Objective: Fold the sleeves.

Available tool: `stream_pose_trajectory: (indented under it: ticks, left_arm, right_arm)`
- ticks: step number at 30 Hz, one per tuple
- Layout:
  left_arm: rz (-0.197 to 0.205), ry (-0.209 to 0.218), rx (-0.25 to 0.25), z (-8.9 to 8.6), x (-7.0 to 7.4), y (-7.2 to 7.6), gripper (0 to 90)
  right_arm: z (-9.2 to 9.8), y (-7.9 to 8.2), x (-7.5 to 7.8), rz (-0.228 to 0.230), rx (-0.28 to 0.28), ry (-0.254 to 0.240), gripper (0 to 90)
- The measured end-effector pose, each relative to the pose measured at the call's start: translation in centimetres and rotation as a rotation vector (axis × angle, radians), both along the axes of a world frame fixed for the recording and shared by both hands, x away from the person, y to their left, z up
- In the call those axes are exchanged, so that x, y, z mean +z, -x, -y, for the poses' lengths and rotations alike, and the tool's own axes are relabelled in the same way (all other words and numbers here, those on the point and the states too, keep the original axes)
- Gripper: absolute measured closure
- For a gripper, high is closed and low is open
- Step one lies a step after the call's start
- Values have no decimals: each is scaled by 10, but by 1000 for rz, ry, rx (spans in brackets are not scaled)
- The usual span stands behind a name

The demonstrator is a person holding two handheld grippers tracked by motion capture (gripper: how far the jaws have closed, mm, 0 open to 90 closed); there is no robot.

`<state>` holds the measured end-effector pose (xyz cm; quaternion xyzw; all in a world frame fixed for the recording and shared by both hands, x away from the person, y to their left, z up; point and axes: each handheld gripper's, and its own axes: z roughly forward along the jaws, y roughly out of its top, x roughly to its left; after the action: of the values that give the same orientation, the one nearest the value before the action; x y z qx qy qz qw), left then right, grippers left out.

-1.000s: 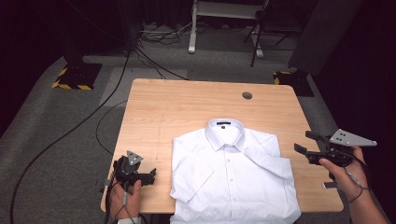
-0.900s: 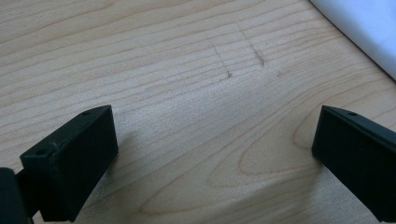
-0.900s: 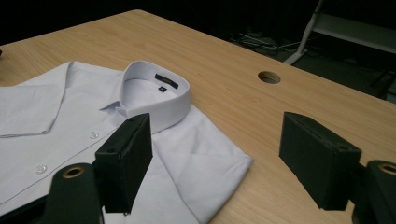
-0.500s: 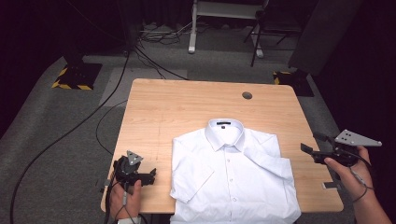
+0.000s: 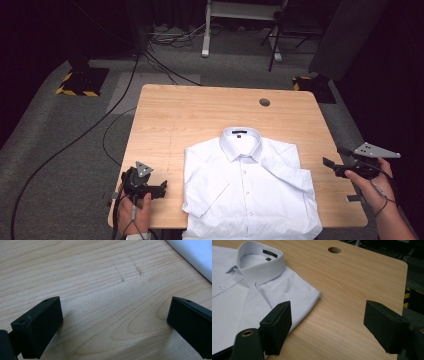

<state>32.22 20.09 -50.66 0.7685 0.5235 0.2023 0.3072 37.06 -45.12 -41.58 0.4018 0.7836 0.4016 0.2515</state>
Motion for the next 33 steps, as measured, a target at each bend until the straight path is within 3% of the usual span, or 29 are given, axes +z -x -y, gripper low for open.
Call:
stream_pose_trajectory:
  ticks: [15,33]
  left_arm:
    - [0,0,0,0,0,0,3]
    - [0,0,0,0,0,0,3]
  right_arm:
    - [-1,-2,-38,-64,-22,85,219]
    - [-9,3,-67,-117,-6,90,215]
